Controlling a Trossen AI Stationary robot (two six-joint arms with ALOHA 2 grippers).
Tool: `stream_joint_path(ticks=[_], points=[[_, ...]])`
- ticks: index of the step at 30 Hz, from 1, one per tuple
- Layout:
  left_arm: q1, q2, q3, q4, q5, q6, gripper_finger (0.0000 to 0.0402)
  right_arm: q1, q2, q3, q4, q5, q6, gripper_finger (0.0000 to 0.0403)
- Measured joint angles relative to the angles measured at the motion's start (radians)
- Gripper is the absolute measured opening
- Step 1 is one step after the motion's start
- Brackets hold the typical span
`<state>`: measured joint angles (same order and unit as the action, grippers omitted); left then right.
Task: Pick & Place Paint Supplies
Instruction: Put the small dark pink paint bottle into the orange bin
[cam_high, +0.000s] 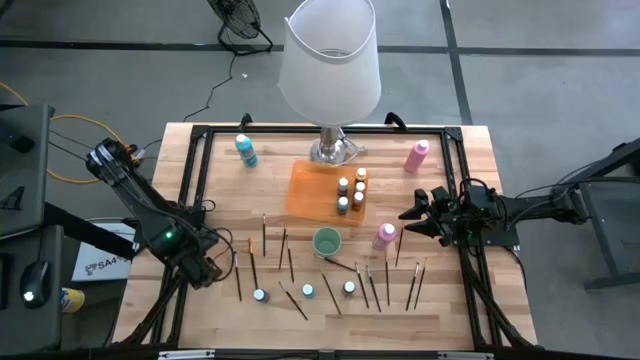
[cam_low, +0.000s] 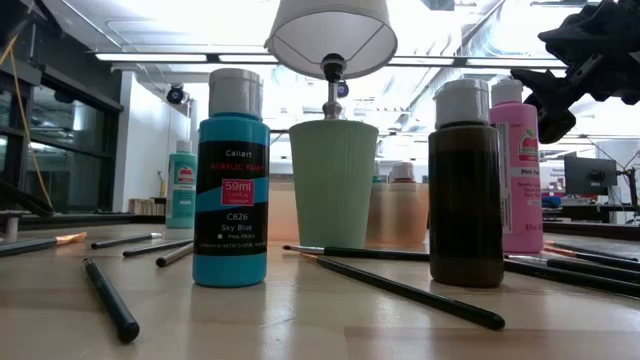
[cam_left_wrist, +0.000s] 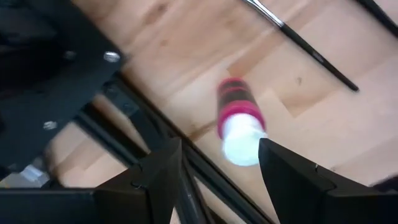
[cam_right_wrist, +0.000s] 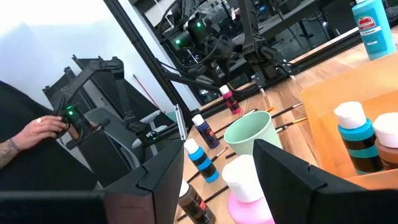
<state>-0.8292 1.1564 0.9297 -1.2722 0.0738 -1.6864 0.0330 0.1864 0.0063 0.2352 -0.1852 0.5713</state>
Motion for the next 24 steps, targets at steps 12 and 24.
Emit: stream_joint_path(ticks=[12, 24], points=[[-0.025, 0.006, -0.053, 0.073, -0.004, 0.046, 0.0205, 0.0, 0.0, 0.0, 0.0, 0.0, 0.0, 0.0188], [-0.024, 0.006, -0.082, 0.115, 0.003, 0.067, 0.0202, 0.0, 0.0, 0.0, 0.0, 0.0, 0.0, 0.0188]])
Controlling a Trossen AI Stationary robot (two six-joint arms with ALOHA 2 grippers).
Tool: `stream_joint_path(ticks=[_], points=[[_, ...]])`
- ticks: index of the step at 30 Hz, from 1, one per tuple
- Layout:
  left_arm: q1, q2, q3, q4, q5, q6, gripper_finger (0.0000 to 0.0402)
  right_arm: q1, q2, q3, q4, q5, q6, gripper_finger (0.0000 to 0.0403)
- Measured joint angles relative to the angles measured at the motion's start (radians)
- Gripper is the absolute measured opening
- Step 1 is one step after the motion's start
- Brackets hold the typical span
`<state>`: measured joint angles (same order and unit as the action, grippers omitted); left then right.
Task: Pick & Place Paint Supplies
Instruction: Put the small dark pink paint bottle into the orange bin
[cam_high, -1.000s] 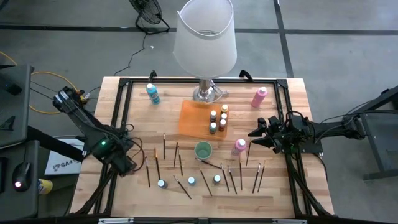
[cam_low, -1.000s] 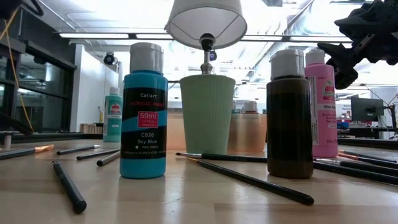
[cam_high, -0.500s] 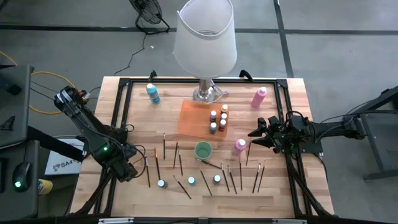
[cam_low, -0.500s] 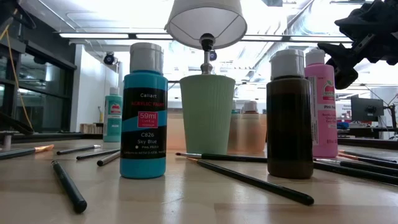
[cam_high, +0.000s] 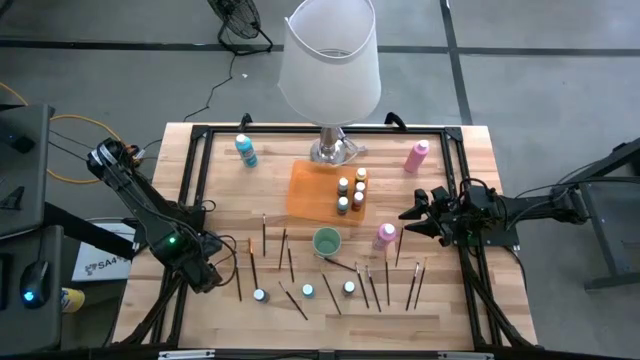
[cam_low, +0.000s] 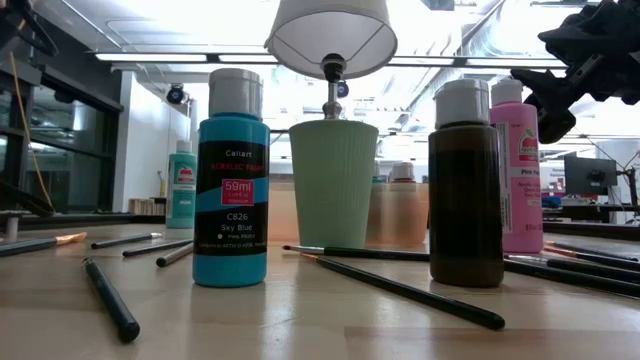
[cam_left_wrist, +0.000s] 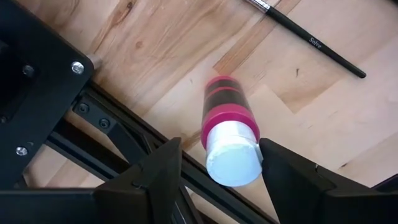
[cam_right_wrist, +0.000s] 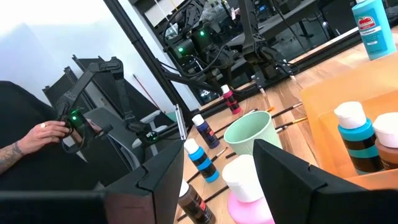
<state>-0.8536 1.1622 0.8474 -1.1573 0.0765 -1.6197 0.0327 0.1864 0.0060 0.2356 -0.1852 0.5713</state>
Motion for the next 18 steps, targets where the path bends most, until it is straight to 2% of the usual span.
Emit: stream_joint_path(ticks=[12, 18], points=[[0.0, 0.0, 0.0, 0.012, 0.012, 0.026, 0.0137, 0.0, 0.0, 0.0, 0.0, 0.0, 0.0, 0.0188], [0.002, 0.02, 0.003, 0.013, 0.027, 0.045, 0.012, 0.0, 0.0, 0.0, 0.0, 0.0, 0.0, 0.0188]])
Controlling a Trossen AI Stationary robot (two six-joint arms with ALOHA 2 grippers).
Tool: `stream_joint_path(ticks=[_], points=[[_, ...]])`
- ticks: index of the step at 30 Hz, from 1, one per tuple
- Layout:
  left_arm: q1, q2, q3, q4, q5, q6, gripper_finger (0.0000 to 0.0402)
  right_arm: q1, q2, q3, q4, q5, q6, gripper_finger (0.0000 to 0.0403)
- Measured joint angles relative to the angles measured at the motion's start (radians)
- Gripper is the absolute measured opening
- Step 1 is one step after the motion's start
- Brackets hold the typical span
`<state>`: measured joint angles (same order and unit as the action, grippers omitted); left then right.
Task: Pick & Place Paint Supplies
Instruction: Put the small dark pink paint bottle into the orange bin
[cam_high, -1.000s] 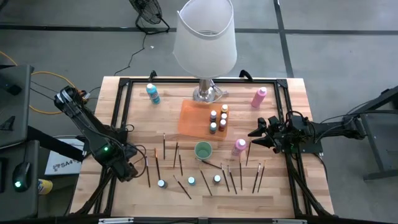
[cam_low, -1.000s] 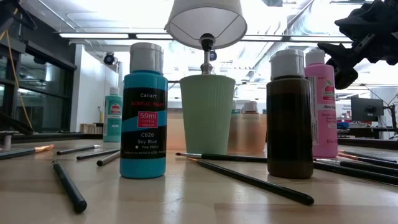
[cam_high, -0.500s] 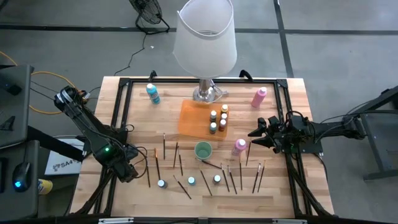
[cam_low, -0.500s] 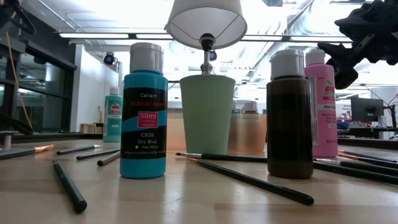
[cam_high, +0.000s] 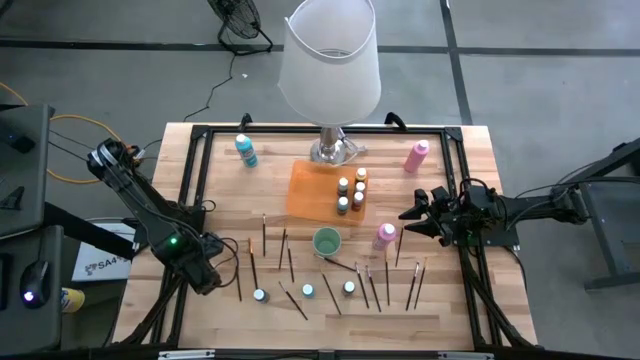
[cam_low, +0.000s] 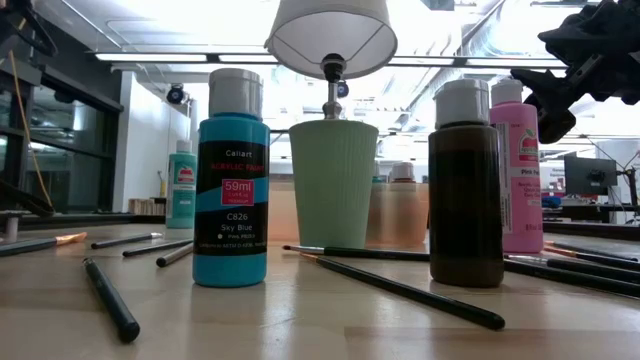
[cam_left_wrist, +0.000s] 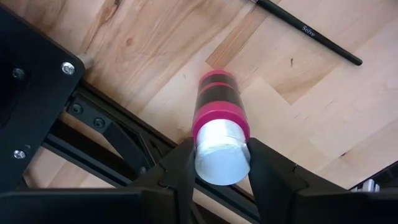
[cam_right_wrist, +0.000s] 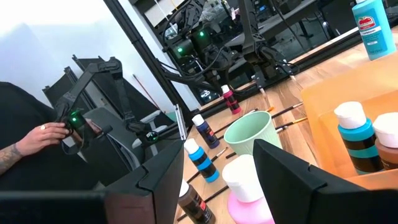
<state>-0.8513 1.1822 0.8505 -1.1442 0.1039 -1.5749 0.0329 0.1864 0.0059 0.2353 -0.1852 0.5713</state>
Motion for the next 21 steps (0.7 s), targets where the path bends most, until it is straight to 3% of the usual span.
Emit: stream_joint_path(ticks=[14, 21], points=[[0.003, 0.006, 0.095, -0.019, -0.048, 0.114, 0.0117, 0.0, 0.0, 0.0, 0.0, 0.0, 0.0, 0.0188], [0.122, 0.006, 0.198, -0.119, -0.043, 0.211, 0.0117, 0.0, 0.0, 0.0, 0.0, 0.0, 0.0, 0.0188]])
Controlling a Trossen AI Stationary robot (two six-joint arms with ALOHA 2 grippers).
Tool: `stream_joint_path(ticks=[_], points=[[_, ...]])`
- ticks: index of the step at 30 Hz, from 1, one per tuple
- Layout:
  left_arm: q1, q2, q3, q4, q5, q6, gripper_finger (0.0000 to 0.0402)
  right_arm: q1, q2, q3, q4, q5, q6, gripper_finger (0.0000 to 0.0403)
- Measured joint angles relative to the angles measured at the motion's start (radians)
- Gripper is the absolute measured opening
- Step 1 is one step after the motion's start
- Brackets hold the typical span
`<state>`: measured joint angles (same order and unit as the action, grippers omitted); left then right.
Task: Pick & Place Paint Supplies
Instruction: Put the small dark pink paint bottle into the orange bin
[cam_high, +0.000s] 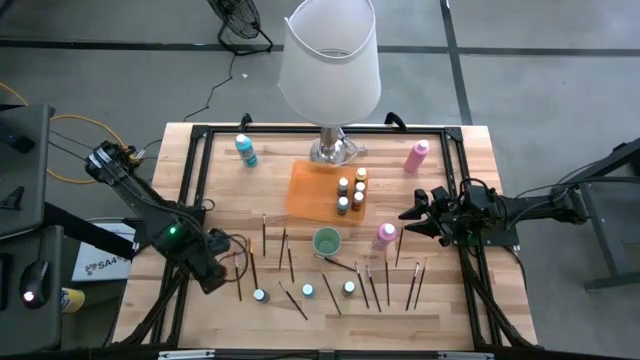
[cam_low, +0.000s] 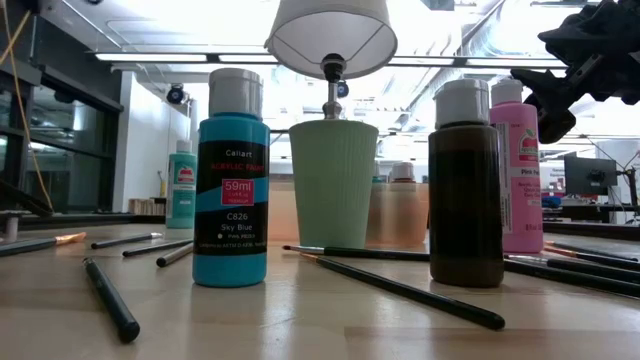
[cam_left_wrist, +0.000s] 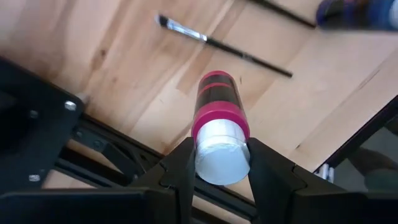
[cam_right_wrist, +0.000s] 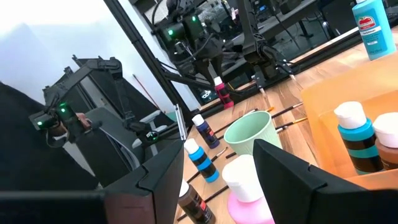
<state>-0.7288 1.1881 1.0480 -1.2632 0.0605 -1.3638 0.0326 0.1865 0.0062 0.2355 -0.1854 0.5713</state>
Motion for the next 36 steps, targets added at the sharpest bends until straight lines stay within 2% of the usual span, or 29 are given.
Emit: stream_joint_path(ticks=[10, 18, 26, 31, 36], points=[[0.345, 0.008, 0.139, -0.024, -0.002, 0.23, 0.0117, 0.0, 0.0, 0.0, 0.0, 0.0, 0.0, 0.0188], [0.634, 0.123, 0.271, -0.027, 0.029, 0.399, 0.0117, 0.0, 0.0, 0.0, 0.0, 0.0, 0.0, 0.0188], [0.798, 0.339, 0.525, -0.046, 0.03, 0.612, 0.0116, 0.0, 0.0, 0.0, 0.0, 0.029, -0.111, 0.0188], [0.863, 0.473, 0.689, -0.064, 0.031, 0.754, 0.0116, 0.0, 0.0, 0.0, 0.001, 0.03, -0.201, 0.0188], [0.916, 0.582, 0.829, -0.12, 0.02, 0.893, 0.0116, 0.0, 0.0, 0.0, 0.0, 0.03, -0.204, 0.0188]])
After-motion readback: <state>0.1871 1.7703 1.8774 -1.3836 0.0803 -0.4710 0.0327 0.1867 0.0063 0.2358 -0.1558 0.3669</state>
